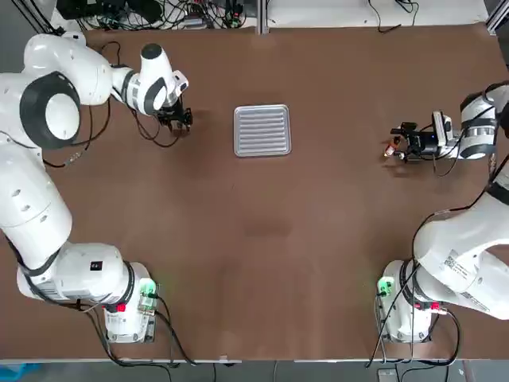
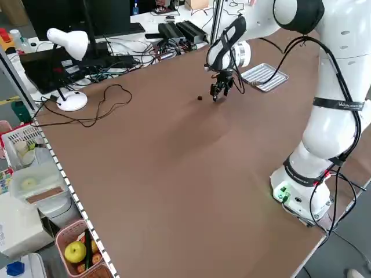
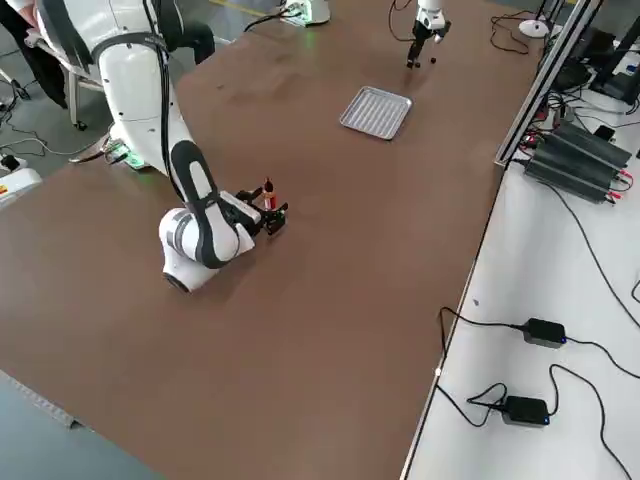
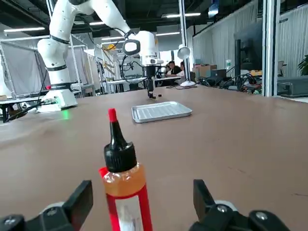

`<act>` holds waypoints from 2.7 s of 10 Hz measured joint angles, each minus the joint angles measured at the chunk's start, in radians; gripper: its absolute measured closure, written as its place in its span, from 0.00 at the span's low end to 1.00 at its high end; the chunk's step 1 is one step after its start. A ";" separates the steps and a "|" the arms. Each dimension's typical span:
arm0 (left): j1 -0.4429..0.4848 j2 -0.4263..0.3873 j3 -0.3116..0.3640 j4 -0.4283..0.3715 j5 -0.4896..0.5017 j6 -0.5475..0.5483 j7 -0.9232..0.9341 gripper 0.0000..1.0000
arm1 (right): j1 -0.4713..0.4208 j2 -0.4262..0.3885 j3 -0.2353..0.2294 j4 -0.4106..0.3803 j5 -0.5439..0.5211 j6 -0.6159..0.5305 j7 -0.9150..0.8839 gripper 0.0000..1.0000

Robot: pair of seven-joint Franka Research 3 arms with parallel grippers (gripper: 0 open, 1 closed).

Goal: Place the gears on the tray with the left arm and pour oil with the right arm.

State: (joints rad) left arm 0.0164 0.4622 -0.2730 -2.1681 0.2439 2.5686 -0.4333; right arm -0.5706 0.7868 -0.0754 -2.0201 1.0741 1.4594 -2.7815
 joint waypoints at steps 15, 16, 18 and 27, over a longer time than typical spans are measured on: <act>0.015 0.038 -0.001 0.049 0.018 0.003 -0.005 0.76 | -0.017 0.019 0.005 0.011 0.003 -0.019 -0.002 0.63; 0.015 0.038 -0.001 0.049 0.018 0.003 -0.018 0.76 | -0.017 0.019 0.004 0.011 0.003 -0.024 -0.002 0.67; 0.015 0.038 -0.002 0.053 0.018 0.003 -0.048 0.76 | -0.017 0.019 0.004 0.012 0.003 -0.045 -0.002 0.69; -0.312 0.091 -0.140 0.329 0.020 -0.155 -0.754 0.76 | 0.040 -0.005 0.014 0.134 0.005 -0.164 0.069 0.69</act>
State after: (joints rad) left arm -0.2954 0.5536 -0.4128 -1.8387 0.2638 2.4139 -1.1876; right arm -0.5307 0.7820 -0.0615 -1.8863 1.0787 1.2958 -2.7126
